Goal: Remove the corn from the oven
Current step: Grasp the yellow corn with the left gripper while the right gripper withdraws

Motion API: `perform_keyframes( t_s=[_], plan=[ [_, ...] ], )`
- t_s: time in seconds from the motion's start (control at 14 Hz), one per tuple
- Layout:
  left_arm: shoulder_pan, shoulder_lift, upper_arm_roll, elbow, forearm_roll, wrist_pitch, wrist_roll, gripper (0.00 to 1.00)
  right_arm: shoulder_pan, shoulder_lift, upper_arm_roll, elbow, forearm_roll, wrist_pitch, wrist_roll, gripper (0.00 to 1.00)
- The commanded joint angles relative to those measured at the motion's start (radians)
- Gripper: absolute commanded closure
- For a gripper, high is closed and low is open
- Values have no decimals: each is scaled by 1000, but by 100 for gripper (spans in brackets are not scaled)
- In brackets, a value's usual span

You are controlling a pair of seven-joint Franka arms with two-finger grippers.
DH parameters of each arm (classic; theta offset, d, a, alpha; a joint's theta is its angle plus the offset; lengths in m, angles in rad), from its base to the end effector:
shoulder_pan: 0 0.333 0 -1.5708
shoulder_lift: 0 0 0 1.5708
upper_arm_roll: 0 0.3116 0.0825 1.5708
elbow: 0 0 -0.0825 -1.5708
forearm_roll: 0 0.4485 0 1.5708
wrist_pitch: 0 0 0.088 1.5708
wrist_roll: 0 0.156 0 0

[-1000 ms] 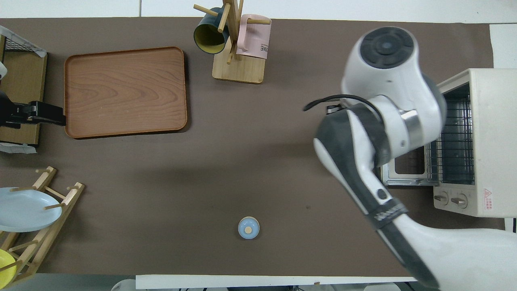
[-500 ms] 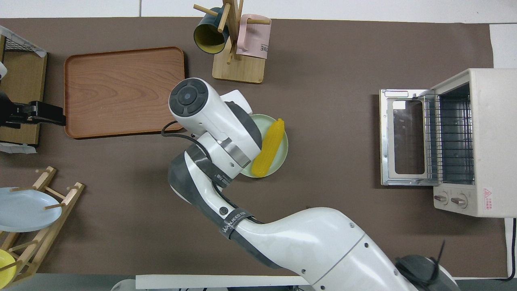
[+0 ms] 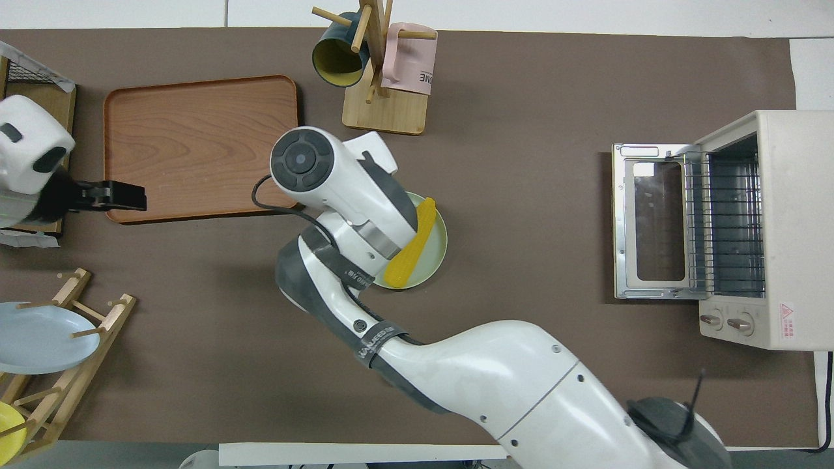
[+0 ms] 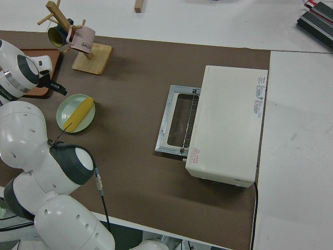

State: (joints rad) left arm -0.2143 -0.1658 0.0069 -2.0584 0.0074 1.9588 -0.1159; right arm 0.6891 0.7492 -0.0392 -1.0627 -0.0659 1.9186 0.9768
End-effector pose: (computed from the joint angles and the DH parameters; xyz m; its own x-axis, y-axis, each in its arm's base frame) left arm 0.5674 -0.1185 0.4405 0.9934 -0.0937 0.0664 -0.0940 -0.9956 0.0018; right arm 0.6618 0.5043 0.3330 0.9472 -0.2913 0.1341 -0.2890 -0.9566 -0.0368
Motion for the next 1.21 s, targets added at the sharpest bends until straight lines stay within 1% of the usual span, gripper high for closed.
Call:
perform_keyframes(
  t_s=[0.0,0.07,0.14,0.21,0.29,0.36,0.43,0.5,0.57,0.64,0.71,0.79,0.86,0.93,1.07,1.14],
  plan=[
    [-199,8,2,-120,-6,182,-176,0,-216,-241,33,-92,14,-134,-218,0],
    [-285,58,2,-118,-6,242,-255,0,-282,-319,35,-115,15,-217,-331,0],
    [-366,118,2,-109,-6,324,-342,0,-346,-382,33,-138,14,-316,-443,0],
    [-440,176,2,-102,-6,419,-422,0,-411,-434,35,-155,15,-388,-554,0],
    [-500,243,4,-77,-6,498,-491,0,-483,-489,35,-181,24,-444,-666,0],
    [-543,309,2,-39,-6,540,-548,0,-540,-536,35,-204,32,-475,-750,0],
    [-574,349,4,-11,-6,549,-576,0,-597,-588,35,-230,47,-498,-833,0],
    [-595,376,4,3,-6,555,-582,0,-606,-622,15,-246,58,-500,-910,0],
    [-600,405,4,9,-6,587,-582,0,-626,-652,-22,-282,63,-509,-962,0],
    [-603,434,4,12,-6,615,-587,0,-646,-692,-36,-322,64,-512,-984,0],
    [-609,465,4,12,-9,650,-588,1,-663,-706,-40,-353,64,-526,-997,0],
    [-608,482,2,12,-9,672,-581,25,-665,-723,-41,-384,61,-517,-997,0],
    [-602,480,2,11,-9,666,-570,80,-665,-740,-41,-411,60,-517,-1001,0],
    [-602,479,2,7,-9,664,-568,99,-665,-748,-41,-425,61,-521,-1001,0],
    [-590,479,2,12,-9,651,-536,100,-663,-761,-41,-447,60,-503,-1001,0],
    [-585,477,8,29,-10,617,-525,100,-662,-763,-39,-451,60,-503,-998,0]
  ],
)
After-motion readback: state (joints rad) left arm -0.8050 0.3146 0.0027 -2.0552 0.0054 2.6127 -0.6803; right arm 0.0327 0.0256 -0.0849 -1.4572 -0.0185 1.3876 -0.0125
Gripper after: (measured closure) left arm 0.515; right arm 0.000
